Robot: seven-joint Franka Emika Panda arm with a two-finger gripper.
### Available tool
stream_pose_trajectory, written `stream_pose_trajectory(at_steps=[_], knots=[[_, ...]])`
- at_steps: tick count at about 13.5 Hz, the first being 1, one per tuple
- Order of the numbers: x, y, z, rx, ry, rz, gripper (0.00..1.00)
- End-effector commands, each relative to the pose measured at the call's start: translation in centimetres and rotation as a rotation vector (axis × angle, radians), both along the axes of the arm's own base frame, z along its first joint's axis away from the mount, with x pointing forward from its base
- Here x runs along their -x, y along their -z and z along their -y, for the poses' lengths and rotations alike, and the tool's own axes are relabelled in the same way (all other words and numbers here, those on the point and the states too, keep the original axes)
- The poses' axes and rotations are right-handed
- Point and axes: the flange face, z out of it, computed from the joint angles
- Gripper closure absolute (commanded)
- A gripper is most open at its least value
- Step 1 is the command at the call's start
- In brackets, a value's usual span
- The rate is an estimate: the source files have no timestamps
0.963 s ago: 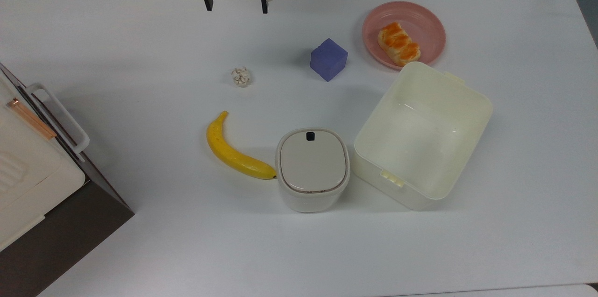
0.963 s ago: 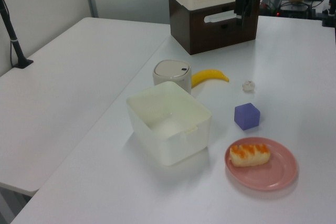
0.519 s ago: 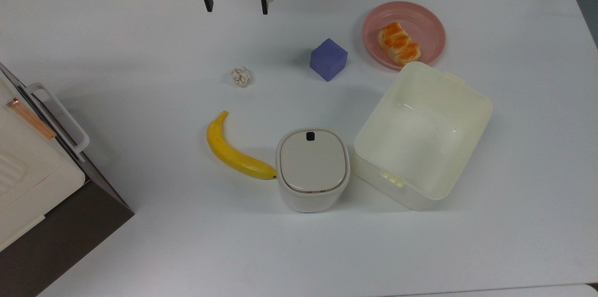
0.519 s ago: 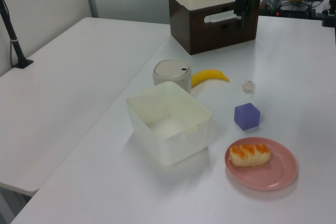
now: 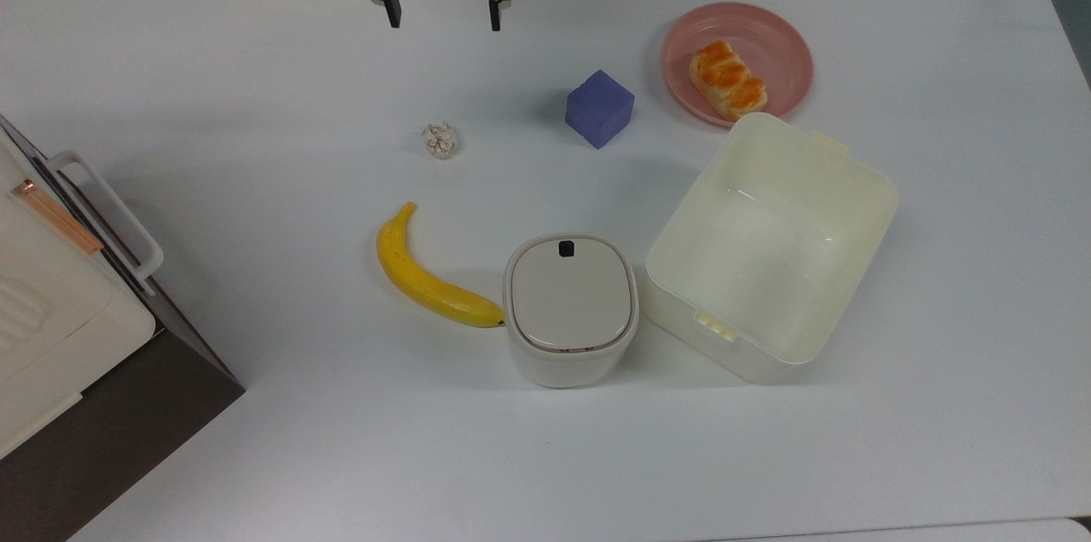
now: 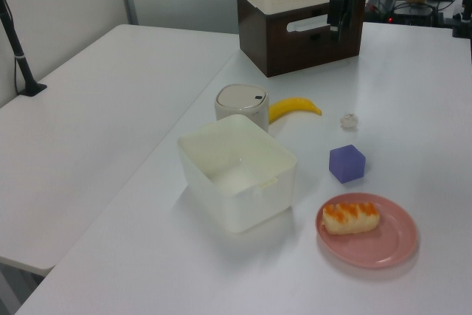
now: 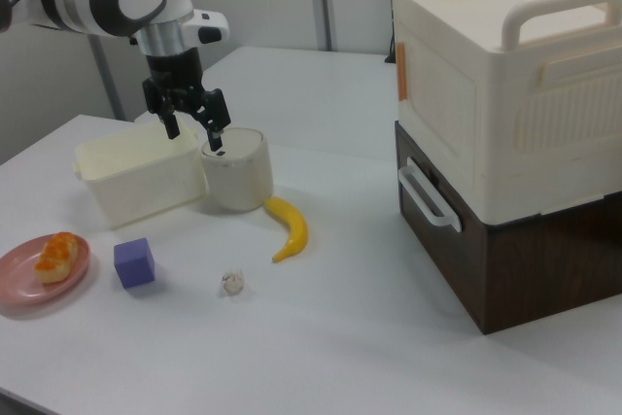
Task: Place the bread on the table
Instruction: 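Move the open gripper over the bread roll on the pink plate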
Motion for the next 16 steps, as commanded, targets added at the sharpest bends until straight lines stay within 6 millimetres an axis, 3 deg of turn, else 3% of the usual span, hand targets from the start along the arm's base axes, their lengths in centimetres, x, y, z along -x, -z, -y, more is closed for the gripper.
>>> stream_pose_trajectory(at_steps=[1,3,4,5,7,9,12,16], knots=[[0.7,1.2,-5.2,0.007,-0.108,-0.048,0.0],[1.4,2.0,-9.5,0.01,-0.183,-0.063,0.0],[2.3,2.4,-13.1,0.012,-0.239,-0.072,0.0],[2.9,2.9,-15.2,0.011,-0.271,-0.077,0.0],[5.1,5.7,-21.2,0.017,-0.373,-0.112,0.0],[5.9,8.9,-25.9,0.016,-0.396,-0.1,0.0],[6.7,14.8,-30.1,0.03,-0.434,-0.123,0.0],[7.8,18.3,-33.2,0.054,-0.495,-0.146,0.0]])
